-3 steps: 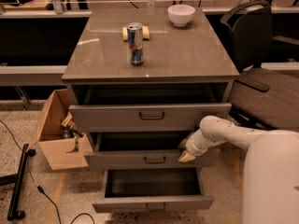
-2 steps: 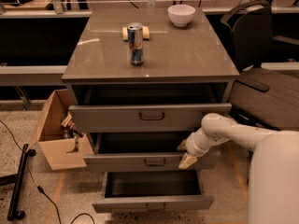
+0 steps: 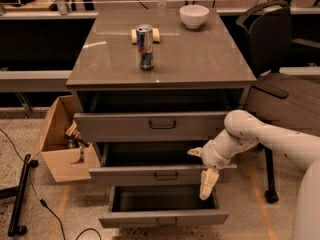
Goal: Open middle drawer
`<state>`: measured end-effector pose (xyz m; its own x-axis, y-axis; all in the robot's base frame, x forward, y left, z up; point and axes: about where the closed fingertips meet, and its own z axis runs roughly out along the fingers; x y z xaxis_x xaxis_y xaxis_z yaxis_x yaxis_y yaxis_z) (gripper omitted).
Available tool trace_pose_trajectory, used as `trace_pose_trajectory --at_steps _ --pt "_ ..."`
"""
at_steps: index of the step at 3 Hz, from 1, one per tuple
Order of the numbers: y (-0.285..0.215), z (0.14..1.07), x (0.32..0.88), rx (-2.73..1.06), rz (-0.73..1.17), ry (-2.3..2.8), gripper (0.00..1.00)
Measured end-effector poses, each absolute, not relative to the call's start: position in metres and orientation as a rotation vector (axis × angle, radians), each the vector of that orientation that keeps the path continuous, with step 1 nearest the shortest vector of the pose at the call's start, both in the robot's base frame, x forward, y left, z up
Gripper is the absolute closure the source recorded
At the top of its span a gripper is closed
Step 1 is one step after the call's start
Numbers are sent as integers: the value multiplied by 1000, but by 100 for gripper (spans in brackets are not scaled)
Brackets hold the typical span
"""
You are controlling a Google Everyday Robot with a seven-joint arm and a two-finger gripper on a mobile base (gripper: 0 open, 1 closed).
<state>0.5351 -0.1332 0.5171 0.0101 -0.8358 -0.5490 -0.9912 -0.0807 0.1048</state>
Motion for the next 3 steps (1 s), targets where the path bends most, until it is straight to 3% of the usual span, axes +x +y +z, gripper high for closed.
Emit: trace_pose_trajectory --at_steps 3 --pt "-133 497 526 -1966 824 1923 0"
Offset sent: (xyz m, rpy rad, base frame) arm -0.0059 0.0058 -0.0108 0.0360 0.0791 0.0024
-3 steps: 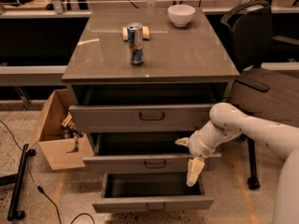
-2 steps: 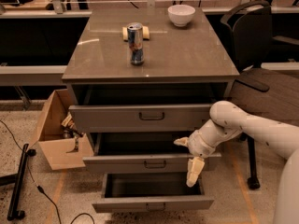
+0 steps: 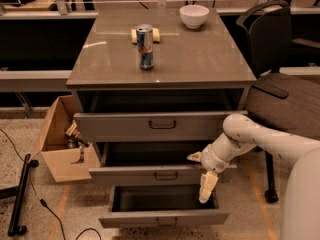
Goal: Open middle drawer
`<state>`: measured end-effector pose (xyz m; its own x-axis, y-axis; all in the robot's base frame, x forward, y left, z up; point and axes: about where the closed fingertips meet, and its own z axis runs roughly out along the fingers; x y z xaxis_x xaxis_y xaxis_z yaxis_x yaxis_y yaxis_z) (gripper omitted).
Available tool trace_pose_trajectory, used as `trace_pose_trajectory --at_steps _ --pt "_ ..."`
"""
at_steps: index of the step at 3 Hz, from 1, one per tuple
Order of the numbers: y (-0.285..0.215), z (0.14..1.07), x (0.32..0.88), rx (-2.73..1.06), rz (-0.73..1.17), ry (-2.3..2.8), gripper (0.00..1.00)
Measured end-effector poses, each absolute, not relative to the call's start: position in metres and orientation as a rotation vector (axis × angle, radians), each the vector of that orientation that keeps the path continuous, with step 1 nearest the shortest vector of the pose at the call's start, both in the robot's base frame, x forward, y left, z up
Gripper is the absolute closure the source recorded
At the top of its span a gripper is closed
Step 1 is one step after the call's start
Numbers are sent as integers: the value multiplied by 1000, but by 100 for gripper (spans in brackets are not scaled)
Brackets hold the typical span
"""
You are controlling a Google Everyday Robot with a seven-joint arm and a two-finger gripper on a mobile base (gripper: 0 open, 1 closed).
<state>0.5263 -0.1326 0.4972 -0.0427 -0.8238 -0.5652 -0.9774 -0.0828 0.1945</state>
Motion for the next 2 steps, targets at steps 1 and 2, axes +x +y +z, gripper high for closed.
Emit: trace_pose_trajectory --at_steps 1,2 --pt "-138 483 532 -1956 824 1951 0" --pt "-141 475 538 -1955 810 1964 15"
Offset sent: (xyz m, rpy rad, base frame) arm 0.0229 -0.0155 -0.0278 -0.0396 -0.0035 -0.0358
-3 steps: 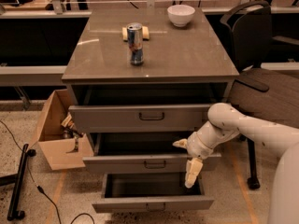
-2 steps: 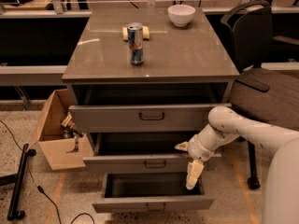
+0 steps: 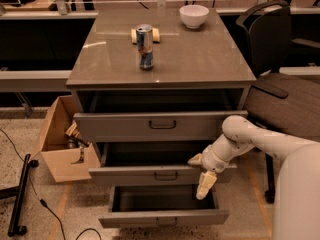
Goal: Open middle drawer
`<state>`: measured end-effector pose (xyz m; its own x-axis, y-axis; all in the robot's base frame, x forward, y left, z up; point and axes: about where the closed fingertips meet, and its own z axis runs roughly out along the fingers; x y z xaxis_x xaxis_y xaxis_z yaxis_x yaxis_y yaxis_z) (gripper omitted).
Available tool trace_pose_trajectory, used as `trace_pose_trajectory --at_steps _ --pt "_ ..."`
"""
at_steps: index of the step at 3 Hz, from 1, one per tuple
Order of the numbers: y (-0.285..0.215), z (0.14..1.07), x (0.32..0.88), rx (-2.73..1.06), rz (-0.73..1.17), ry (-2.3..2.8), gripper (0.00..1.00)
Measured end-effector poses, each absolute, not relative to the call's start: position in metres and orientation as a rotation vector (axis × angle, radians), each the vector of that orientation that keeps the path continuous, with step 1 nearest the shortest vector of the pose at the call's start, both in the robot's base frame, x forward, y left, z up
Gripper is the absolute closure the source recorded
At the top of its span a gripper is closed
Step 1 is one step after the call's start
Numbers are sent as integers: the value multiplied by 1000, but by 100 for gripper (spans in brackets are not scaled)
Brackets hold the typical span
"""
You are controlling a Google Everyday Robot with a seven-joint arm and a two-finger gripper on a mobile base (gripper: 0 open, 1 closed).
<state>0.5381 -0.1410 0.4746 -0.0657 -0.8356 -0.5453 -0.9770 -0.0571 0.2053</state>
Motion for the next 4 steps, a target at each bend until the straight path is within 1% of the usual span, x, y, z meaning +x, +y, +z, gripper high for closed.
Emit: trace_pose_trajectory --at_steps 2,3,4 --pt "-145 474 539 -1964 807 1958 61" --pt "-146 483 529 -1988 867 1942 85" --pt "-146 504 509 -2022 941 1932 100"
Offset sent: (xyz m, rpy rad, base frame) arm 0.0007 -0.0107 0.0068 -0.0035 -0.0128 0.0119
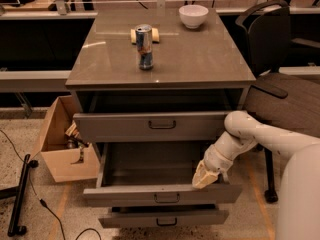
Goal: Open middle drawer
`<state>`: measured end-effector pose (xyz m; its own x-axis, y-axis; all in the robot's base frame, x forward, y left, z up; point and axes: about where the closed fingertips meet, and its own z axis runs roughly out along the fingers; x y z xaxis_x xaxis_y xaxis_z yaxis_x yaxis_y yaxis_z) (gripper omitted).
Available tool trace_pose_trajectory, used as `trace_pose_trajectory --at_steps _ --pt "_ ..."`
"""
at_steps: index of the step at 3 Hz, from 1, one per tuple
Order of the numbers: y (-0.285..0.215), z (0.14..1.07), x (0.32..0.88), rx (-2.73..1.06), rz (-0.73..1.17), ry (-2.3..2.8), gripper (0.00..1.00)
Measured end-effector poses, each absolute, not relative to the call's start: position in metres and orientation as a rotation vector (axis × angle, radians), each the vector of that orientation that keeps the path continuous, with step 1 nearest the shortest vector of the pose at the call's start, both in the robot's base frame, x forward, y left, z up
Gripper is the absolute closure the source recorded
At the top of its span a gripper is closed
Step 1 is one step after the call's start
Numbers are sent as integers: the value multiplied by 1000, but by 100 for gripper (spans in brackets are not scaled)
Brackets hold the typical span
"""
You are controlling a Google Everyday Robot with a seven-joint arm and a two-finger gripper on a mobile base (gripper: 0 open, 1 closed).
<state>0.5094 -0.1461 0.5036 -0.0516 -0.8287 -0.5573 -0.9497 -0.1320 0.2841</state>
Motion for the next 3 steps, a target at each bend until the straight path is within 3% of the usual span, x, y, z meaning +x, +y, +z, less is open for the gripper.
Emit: trace_pose_trajectory --at_steps 1,2,3 --pt "-147 515 504 -2028 927 1938 81" --pt "-149 517 510 -2020 839 1953 82" --pt "-149 511 521 -2008 735 1963 100"
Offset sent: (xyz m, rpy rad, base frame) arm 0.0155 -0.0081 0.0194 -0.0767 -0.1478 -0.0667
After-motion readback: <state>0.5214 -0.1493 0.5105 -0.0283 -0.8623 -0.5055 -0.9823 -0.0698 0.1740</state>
